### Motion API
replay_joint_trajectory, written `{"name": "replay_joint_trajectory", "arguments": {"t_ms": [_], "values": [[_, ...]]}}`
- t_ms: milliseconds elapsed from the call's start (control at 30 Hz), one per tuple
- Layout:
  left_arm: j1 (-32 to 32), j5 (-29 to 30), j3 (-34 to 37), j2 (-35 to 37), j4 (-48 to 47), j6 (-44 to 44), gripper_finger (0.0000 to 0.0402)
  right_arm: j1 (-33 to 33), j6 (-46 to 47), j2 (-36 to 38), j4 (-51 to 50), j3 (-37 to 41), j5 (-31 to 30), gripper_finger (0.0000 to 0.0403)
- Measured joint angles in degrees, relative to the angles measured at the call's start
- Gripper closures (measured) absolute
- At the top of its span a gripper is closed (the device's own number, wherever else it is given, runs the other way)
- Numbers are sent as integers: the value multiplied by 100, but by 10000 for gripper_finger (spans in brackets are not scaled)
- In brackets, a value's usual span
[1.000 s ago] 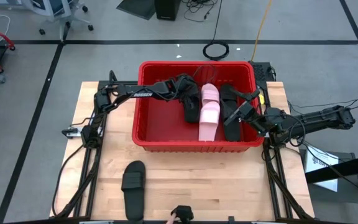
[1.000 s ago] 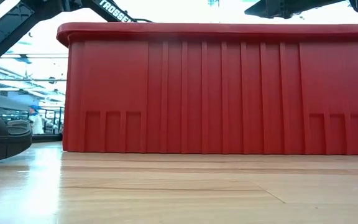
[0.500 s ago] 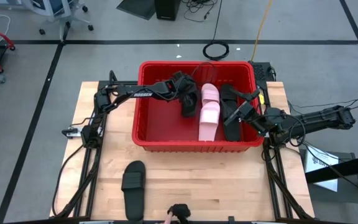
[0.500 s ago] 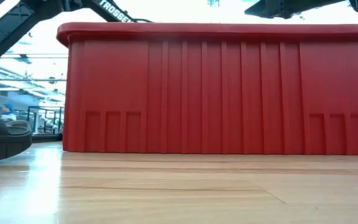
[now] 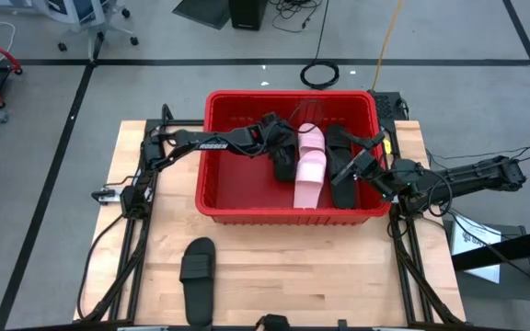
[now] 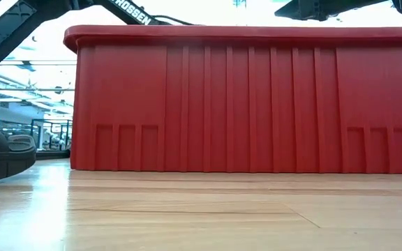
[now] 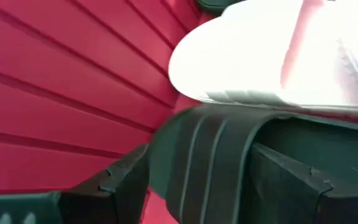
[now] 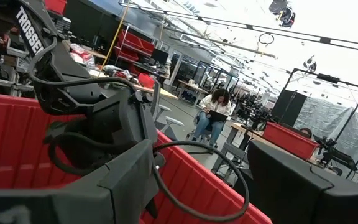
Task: Pick and place slides into bin
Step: Put the black slipper into the red container
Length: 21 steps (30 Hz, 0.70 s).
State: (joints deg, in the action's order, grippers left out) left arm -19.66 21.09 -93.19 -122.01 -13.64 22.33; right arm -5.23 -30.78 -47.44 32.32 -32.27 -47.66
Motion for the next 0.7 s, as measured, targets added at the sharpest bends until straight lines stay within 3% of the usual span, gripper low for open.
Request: {"name": "replay_joint_trajectory", "arguments": {"t_ms": [700], "values": [[255, -78, 4, 1063, -1002, 43, 140, 0, 12, 2, -50, 0, 0, 149]]}}
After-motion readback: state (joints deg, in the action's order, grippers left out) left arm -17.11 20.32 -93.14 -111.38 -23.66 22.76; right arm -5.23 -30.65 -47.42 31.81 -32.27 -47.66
